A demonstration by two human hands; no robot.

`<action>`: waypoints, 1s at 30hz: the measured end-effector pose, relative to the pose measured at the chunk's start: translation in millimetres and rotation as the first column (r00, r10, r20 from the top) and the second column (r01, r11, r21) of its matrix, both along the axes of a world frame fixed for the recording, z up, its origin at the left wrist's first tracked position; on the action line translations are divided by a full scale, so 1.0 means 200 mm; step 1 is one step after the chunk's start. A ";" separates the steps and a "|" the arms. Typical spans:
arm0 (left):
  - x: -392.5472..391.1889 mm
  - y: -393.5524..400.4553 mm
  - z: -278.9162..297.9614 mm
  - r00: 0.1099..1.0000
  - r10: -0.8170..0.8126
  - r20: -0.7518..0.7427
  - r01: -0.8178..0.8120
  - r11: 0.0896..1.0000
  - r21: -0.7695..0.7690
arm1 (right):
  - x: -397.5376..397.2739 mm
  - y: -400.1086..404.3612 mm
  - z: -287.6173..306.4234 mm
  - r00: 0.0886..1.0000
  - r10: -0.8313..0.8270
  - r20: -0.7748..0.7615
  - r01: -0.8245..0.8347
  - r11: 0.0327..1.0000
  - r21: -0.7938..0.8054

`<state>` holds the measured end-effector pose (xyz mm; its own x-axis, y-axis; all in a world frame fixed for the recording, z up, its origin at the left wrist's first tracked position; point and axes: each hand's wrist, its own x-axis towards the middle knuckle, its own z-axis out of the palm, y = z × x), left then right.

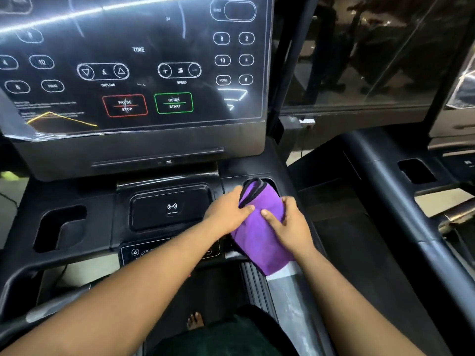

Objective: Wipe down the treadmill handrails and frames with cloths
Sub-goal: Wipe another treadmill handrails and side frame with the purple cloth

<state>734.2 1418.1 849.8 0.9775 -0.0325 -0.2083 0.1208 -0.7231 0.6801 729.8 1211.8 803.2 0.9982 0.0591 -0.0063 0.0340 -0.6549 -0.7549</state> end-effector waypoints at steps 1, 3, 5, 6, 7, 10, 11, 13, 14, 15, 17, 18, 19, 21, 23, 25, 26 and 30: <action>0.02 0.02 0.00 1.000 0.011 0.002 -0.011 0.996 0.086 | 0.03 0.04 0.00 0.998 0.004 0.057 0.000 0.997 -0.075; 0.08 0.06 -0.01 0.999 0.035 0.011 -0.037 0.976 0.215 | 0.11 0.13 -0.03 0.969 0.038 0.243 0.026 0.967 -0.254; 0.14 0.13 -0.03 0.999 0.047 -0.003 -0.044 0.945 0.324 | 0.19 0.23 -0.06 0.947 0.175 0.269 -0.053 0.912 -0.408; 0.16 0.16 -0.05 0.997 0.062 -0.040 -0.044 0.929 0.367 | 0.22 0.28 -0.09 0.936 0.310 0.167 -0.200 0.858 -0.473; 0.18 0.20 -0.07 0.994 0.067 -0.092 -0.025 0.915 0.403 | 0.23 0.32 -0.14 0.898 0.438 0.039 -0.354 0.773 -0.526; 0.16 0.28 -0.15 0.974 0.028 -0.226 0.084 0.879 0.469 | 0.28 0.39 -0.29 0.787 0.610 -0.092 -0.537 0.604 -0.589; 0.14 0.30 -0.18 0.972 0.009 -0.235 0.110 0.867 0.486 | 0.34 0.42 -0.30 0.778 0.623 -0.080 -0.537 0.593 -0.600; 0.12 0.30 -0.21 0.971 -0.015 -0.240 0.138 0.851 0.506 | 0.49 0.49 -0.28 0.784 0.613 -0.095 -0.531 0.584 -0.614; 0.11 0.29 -0.22 0.967 -0.017 -0.254 0.146 0.853 0.501 | 0.56 0.52 -0.25 0.816 0.565 -0.122 -0.506 0.596 -0.623; 0.11 0.28 -0.22 0.965 -0.017 -0.261 0.150 0.855 0.497 | 0.61 0.55 -0.24 0.858 0.493 -0.143 -0.466 0.633 -0.618; 0.11 0.27 -0.21 0.965 -0.020 -0.260 0.152 0.855 0.496 | 0.59 0.56 -0.24 0.895 0.422 -0.147 -0.422 0.693 -0.585; 0.12 0.26 -0.21 0.969 -0.022 -0.247 0.143 0.863 0.484 | 0.52 0.54 -0.25 0.875 0.465 -0.135 -0.453 0.689 -0.566; 0.12 0.27 -0.21 0.975 -0.018 -0.223 0.124 0.874 0.470 | 0.43 0.49 -0.27 0.838 0.535 -0.107 -0.497 0.667 -0.555; 0.13 0.28 -0.23 0.982 -0.003 -0.188 0.087 0.893 0.441 | 0.36 0.41 -0.30 0.772 0.631 -0.081 -0.558 0.611 -0.561; 0.15 0.27 -0.25 0.973 -0.027 -0.230 0.127 0.893 0.431 | 0.50 0.42 -0.29 0.761 0.639 -0.118 -0.579 0.585 -0.567; 0.16 0.26 -0.29 0.970 -0.077 -0.232 0.180 0.864 0.470 | 0.70 0.45 -0.25 0.823 0.551 -0.142 -0.497 0.577 -0.648; 0.17 0.25 -0.30 0.968 -0.104 -0.230 0.208 0.846 0.491 | 0.79 0.44 -0.23 0.852 0.498 -0.163 -0.461 0.567 -0.683; 0.22 0.20 -0.34 0.945 -0.201 -0.259 0.313 0.787 0.531 | 0.90 0.10 -0.23 0.937 0.295 -0.187 -0.341 0.657 -0.672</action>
<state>777.3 1457.8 782.4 0.8929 -0.1008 -0.4388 -0.0462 -0.9900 0.1333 910.6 1231.0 757.8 0.9156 0.3291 -0.2311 0.3123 -0.9439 -0.1072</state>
